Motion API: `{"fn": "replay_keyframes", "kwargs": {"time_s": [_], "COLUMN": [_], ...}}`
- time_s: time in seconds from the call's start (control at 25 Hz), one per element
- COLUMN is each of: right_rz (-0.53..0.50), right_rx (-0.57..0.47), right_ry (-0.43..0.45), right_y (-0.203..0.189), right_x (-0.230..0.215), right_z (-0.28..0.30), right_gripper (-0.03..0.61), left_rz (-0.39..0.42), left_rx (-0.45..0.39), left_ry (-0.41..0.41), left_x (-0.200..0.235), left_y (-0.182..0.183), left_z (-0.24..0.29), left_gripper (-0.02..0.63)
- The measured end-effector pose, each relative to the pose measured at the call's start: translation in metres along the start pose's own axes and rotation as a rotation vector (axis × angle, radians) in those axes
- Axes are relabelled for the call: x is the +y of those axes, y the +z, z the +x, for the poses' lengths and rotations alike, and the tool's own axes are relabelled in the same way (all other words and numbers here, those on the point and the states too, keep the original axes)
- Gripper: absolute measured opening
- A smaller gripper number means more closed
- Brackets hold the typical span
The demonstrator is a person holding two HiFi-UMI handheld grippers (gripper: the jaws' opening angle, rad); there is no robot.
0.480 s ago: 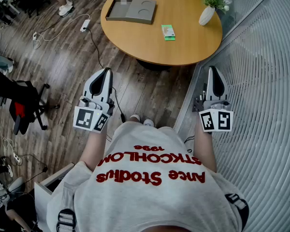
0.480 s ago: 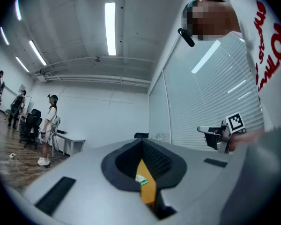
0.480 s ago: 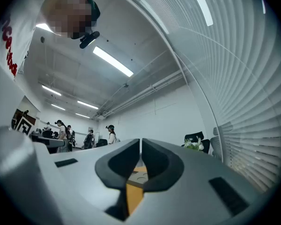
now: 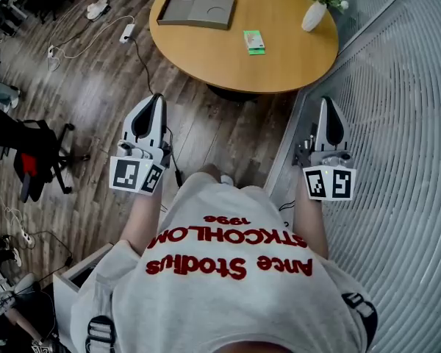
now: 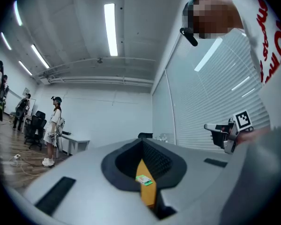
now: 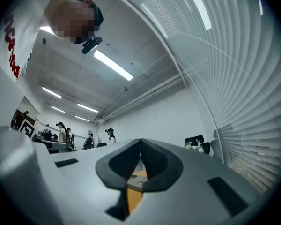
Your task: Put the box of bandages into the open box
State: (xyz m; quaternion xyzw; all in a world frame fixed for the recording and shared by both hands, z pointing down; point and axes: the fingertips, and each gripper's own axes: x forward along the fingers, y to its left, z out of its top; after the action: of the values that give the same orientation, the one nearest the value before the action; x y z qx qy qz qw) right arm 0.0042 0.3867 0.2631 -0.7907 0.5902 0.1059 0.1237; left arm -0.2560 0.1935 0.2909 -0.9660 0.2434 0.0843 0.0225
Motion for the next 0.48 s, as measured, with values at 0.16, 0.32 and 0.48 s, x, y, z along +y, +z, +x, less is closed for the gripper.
{"fn": "replay_keyframes", "kwargs": {"time_s": [0.16, 0.32, 0.48], "right_rz": [0.031, 0.047, 0.054], "right_rx": [0.021, 0.042, 0.052], "right_ry": [0.016, 0.019, 0.010], "right_y": [-0.008, -0.016, -0.026], "right_x": [0.000, -0.002, -0.014], "right_z": [0.005, 0.014, 0.029], "right_gripper": [0.008, 0.008, 0.008], "left_rz": [-0.005, -0.008, -0.013], "left_rx": [0.011, 0.014, 0.013], "left_ry": [0.013, 0.022, 0.019], "left_x": [0.004, 0.012, 0.022], "left_y": [-0.003, -0.007, -0.015], "left_z": [0.003, 0.015, 0.039], "left_gripper": [0.006, 0.006, 0.006]}}
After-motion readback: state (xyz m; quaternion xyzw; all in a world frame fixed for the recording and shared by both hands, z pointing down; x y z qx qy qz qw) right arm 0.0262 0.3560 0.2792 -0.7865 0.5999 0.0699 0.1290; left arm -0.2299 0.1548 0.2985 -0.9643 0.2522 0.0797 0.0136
